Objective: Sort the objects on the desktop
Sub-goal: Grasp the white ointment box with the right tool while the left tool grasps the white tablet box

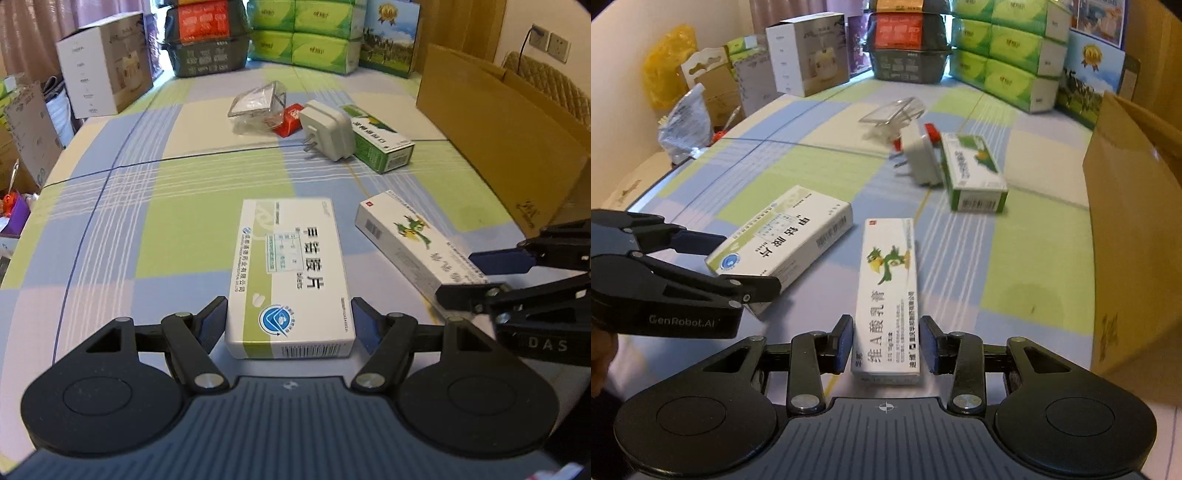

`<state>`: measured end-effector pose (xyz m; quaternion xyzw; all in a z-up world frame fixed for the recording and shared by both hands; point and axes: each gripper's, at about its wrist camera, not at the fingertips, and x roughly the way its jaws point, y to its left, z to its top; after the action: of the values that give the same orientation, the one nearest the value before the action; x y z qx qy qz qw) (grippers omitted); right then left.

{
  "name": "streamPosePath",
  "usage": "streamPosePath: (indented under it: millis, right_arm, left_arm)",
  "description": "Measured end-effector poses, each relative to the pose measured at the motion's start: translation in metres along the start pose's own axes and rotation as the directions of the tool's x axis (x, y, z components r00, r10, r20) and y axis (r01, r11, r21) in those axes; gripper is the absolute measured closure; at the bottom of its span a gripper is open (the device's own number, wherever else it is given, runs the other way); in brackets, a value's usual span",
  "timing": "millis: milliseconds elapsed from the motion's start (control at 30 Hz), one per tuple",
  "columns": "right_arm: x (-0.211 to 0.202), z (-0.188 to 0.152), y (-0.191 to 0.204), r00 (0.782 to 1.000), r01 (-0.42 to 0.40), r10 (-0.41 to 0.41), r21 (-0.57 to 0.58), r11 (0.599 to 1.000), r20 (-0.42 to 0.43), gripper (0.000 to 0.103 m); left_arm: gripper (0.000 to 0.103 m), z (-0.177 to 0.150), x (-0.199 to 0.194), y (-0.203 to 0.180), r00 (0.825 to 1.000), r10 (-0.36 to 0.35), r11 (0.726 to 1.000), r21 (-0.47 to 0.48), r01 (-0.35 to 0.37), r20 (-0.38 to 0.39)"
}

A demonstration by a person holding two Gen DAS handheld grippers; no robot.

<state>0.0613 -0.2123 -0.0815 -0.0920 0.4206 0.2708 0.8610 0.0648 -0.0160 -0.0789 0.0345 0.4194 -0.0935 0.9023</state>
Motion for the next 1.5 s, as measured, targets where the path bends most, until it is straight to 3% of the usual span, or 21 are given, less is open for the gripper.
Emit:
streamPosePath:
  millis: [67, 400, 633, 900, 1000, 1100, 1500]
  right_arm:
    - [-0.003, -0.002, 0.002, 1.0, 0.0, 0.0, -0.004, 1.0, 0.018, 0.053]
    - [0.009, 0.003, -0.01, 0.999, 0.023, -0.025, 0.055, 0.998, 0.035, 0.052]
    - [0.013, 0.006, -0.015, 0.998, 0.041, -0.045, 0.075, 0.996, 0.049, 0.053]
    - [0.025, 0.01, -0.009, 0.998, 0.04, -0.04, 0.001, 0.999, 0.043, 0.053]
    - [0.028, 0.01, -0.009, 0.998, 0.045, -0.044, -0.008, 0.999, 0.04, 0.056]
    - [0.029, 0.009, -0.007, 0.999, 0.041, -0.041, -0.015, 0.999, 0.029, 0.066]
    - [0.031, 0.01, -0.007, 0.998, 0.044, -0.044, -0.013, 0.999, 0.041, 0.067]
  left_arm:
    - [0.033, -0.005, -0.007, -0.001, 1.0, 0.01, 1.0, -0.015, -0.01, 0.019]
    - [0.024, 0.006, 0.002, 0.0, 0.999, 0.005, 1.0, 0.0, -0.005, 0.052]
    - [0.025, 0.013, 0.019, -0.001, 0.999, 0.028, 1.0, -0.001, -0.028, 0.032]
    - [0.029, 0.013, 0.027, -0.001, 1.0, 0.026, 1.0, -0.007, -0.025, 0.01]
    - [0.029, 0.012, 0.027, 0.0, 0.999, 0.031, 0.999, -0.009, -0.031, 0.012]
    - [0.03, 0.012, 0.028, 0.0, 0.999, 0.032, 0.999, -0.015, -0.032, 0.014]
    - [0.032, 0.01, 0.032, -0.002, 0.999, 0.038, 0.999, -0.005, -0.038, 0.007]
